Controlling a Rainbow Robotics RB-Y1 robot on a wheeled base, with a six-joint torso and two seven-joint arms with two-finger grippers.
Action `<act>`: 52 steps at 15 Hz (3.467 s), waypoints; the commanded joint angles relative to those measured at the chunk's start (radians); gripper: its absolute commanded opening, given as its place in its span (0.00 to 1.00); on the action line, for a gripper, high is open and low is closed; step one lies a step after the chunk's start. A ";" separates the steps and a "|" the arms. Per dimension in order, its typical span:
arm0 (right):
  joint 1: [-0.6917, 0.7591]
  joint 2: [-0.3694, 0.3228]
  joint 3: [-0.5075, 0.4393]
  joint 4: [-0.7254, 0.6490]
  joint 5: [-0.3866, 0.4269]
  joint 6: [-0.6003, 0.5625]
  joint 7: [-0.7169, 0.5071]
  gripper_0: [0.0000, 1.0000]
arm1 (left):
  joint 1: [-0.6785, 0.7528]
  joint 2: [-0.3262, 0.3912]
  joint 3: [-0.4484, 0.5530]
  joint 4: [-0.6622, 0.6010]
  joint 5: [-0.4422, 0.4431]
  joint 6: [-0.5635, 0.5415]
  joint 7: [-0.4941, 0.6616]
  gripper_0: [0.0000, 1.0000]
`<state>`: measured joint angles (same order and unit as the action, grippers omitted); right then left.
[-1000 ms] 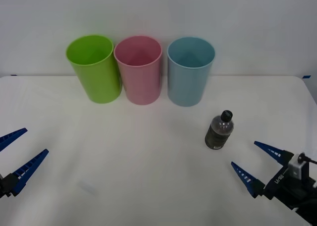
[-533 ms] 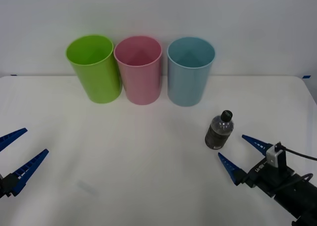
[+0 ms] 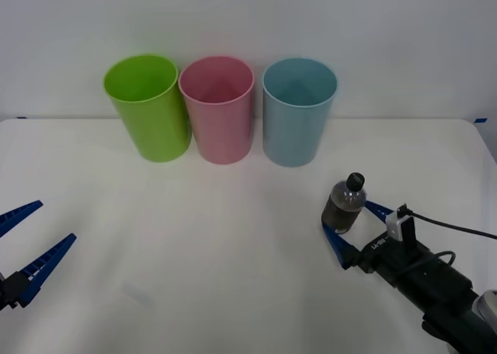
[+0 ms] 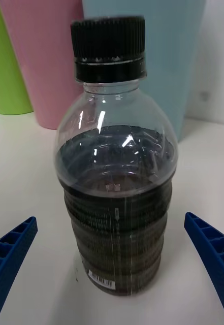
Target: Grasp the object on the table and drop it into the matching bin: aluminum can to the light blue bin, PET bottle to the pink bin.
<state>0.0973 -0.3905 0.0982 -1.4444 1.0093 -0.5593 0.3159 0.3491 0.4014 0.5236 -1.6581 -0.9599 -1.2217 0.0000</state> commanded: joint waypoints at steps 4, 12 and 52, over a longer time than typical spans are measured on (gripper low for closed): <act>-0.107 0.036 0.012 0.099 0.011 0.027 0.012 1.00 | 0.000 0.000 0.000 0.000 0.000 0.000 0.000 1.00; -0.114 0.035 0.018 0.099 0.009 0.048 0.012 0.34 | 0.000 0.000 0.000 0.000 0.000 0.000 0.000 1.00; -0.117 -0.258 -0.084 -0.502 -0.077 0.082 -0.590 0.00 | 0.000 0.000 0.000 0.000 0.000 0.000 0.000 1.00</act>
<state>0.0123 -0.6479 -0.0099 -1.9584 0.9263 -0.4913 -0.2681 0.3491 0.4014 0.5236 -1.6581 -0.9599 -1.2217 0.0000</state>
